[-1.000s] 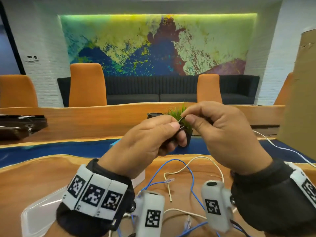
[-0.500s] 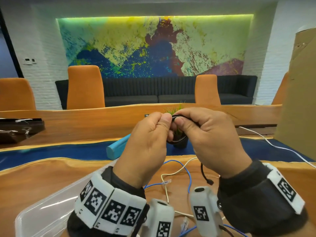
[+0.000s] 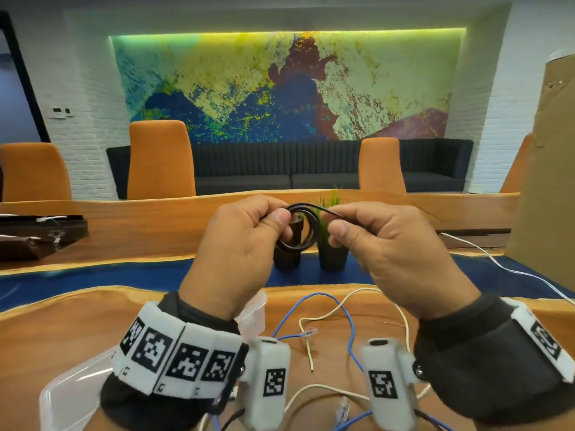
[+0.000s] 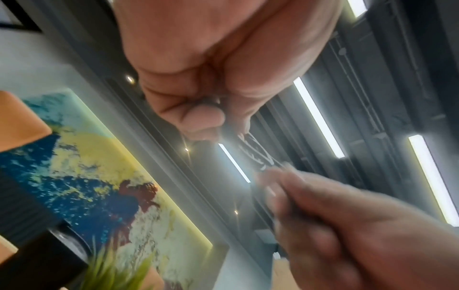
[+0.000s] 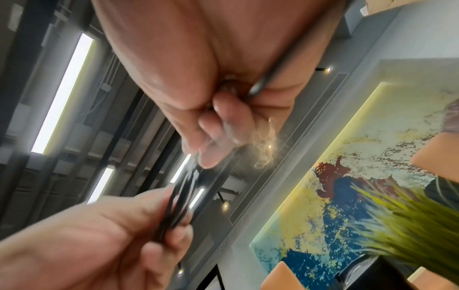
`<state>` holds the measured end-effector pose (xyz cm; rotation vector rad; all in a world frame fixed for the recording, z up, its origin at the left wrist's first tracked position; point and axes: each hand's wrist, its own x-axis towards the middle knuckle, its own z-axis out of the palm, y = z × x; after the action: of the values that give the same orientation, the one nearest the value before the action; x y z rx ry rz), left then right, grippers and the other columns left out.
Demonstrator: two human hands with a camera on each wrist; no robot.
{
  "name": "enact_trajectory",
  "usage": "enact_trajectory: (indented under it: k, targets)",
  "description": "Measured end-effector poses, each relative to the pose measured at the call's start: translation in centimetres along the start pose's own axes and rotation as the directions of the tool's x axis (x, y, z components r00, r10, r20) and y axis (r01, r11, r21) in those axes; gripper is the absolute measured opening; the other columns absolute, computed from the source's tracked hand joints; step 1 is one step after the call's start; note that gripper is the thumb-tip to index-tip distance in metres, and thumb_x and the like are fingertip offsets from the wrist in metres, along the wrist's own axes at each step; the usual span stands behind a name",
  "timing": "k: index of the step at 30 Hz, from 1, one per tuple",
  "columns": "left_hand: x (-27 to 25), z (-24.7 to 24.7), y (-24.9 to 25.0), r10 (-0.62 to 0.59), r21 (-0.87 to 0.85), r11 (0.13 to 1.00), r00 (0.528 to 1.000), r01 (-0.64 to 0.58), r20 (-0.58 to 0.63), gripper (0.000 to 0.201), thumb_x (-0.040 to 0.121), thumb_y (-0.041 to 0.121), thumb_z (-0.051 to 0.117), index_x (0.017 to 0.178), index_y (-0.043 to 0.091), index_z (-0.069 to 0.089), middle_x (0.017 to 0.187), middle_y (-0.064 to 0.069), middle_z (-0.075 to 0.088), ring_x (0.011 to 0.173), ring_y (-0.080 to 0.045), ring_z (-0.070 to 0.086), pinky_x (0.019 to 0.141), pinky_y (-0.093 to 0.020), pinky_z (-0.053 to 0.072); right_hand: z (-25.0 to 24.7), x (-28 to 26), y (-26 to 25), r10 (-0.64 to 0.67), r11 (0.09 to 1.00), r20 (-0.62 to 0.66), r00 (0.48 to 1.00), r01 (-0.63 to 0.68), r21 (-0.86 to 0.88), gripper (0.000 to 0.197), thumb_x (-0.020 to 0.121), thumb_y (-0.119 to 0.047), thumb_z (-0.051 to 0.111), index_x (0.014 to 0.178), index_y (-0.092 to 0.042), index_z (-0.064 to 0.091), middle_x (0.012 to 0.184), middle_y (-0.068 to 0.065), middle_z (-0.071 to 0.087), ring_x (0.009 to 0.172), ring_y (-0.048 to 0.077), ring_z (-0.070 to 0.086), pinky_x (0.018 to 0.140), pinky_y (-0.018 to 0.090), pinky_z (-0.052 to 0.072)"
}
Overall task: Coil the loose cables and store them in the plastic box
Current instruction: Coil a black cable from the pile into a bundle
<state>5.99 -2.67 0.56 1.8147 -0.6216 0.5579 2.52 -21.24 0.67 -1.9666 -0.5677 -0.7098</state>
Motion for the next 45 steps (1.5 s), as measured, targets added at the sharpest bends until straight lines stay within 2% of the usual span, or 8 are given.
enact_trajectory:
  k: [3, 8, 13, 20, 28, 36, 40, 45]
  targets:
    - [0.8, -1.8, -0.7, -0.078, -0.078, 0.994, 0.992, 0.071, -0.096, 0.023, 0.100, 0.013, 0.053, 0.087, 0.020, 0.070, 0.068, 0.006, 0.065, 0.059, -0.004, 0.052, 0.052, -0.017, 0.045, -1.1, 0.0, 1.2, 0.020, 0.989, 0.017, 1.000, -0.017, -0.149, 0.016, 0.095, -0.018, 0.057, 0.092, -0.021, 0.073, 0.077, 0.006, 0.068, 0.063, 0.010, 0.059, 0.060, 0.031, 0.051]
    - [1.1, -3.5, -0.8, -0.130, -0.118, 0.987, 0.973, 0.108, -0.190, 0.021, 0.100, 0.015, 0.052, 0.091, 0.019, 0.071, 0.070, 0.005, 0.065, 0.061, -0.011, 0.051, 0.050, -0.017, 0.046, -1.0, -0.1, 3.0, 0.110, 0.841, 0.147, 0.983, -0.013, -0.541, 0.015, 0.093, -0.027, 0.061, 0.088, -0.033, 0.073, 0.086, -0.015, 0.065, 0.087, 0.005, 0.060, 0.081, 0.035, 0.050]
    - [0.7, -2.8, -0.2, -0.070, 0.004, 0.997, 0.991, 0.071, -0.113, 0.021, 0.101, 0.017, 0.052, 0.093, 0.021, 0.071, 0.073, 0.005, 0.066, 0.059, -0.002, 0.053, 0.055, -0.020, 0.050, 0.2, -0.2, -0.5, 0.194, 0.979, 0.072, 0.978, -0.197, 0.042, 0.027, 0.090, -0.044, 0.050, 0.099, -0.033, 0.073, 0.089, -0.002, 0.073, 0.074, 0.012, 0.063, 0.064, 0.023, 0.050]
    - [0.4, -2.4, -0.1, 0.011, 0.151, 0.989, 0.990, 0.010, -0.138, 0.020, 0.100, 0.018, 0.052, 0.095, 0.017, 0.071, 0.077, 0.004, 0.065, 0.069, -0.007, 0.055, 0.070, -0.031, 0.053, -1.3, -0.7, -2.3, 0.276, 0.714, 0.290, 0.916, -0.398, 0.576, 0.042, 0.078, -0.039, 0.056, 0.097, -0.007, 0.075, 0.078, 0.016, 0.067, 0.045, 0.010, 0.038, 0.045, 0.027, 0.014]
    - [0.4, -2.7, 0.3, 0.036, 0.198, 0.980, 0.980, 0.004, -0.197, 0.023, 0.101, 0.021, 0.051, 0.086, 0.034, 0.062, 0.077, 0.008, 0.064, 0.069, -0.006, 0.055, 0.067, -0.027, 0.052, -1.4, -1.0, -3.7, 0.294, 0.808, 0.455, 0.841, -0.472, 0.351, 0.021, 0.070, -0.021, 0.075, 0.089, -0.011, 0.077, 0.071, 0.012, 0.068, 0.046, 0.011, 0.045, 0.039, 0.020, 0.032]
    - [0.1, -2.6, 1.4, -0.136, -0.274, 0.946, 0.980, 0.172, 0.145, 0.022, 0.098, 0.014, 0.052, 0.091, 0.015, 0.072, 0.069, 0.002, 0.064, 0.062, -0.007, 0.053, 0.054, -0.018, 0.047, 0.3, 0.1, -1.5, 0.308, 0.946, -0.233, 0.922, -0.271, 0.179, 0.011, 0.090, -0.003, 0.063, 0.083, -0.008, 0.069, 0.070, 0.008, 0.070, 0.066, 0.019, 0.071, 0.059, 0.029, 0.061]
    - [-0.3, -1.3, 1.8, -0.094, -0.421, 0.877, 0.942, 0.232, 0.322, 0.020, 0.084, 0.025, 0.055, 0.087, 0.014, 0.072, 0.069, -0.001, 0.062, 0.063, -0.007, 0.054, 0.051, -0.016, 0.043, -0.1, 0.7, -1.5, 0.521, 0.552, -0.040, 0.853, -0.300, 0.778, 0.009, 0.094, -0.010, 0.054, 0.094, -0.006, 0.061, 0.072, 0.007, 0.067, 0.057, 0.010, 0.064, 0.049, 0.019, 0.054]
    - [-0.3, -0.6, 1.3, -0.078, -0.519, 0.814, 0.933, 0.263, 0.350, 0.020, 0.084, 0.021, 0.055, 0.087, 0.014, 0.074, 0.068, -0.002, 0.061, 0.061, -0.007, 0.053, 0.049, -0.016, 0.042, 0.2, 0.6, -1.4, 0.560, 0.243, 0.180, 0.809, -0.368, 0.897, 0.022, 0.076, -0.018, 0.061, 0.096, -0.011, 0.061, 0.070, 0.001, 0.065, 0.052, 0.003, 0.058, 0.042, 0.012, 0.046]
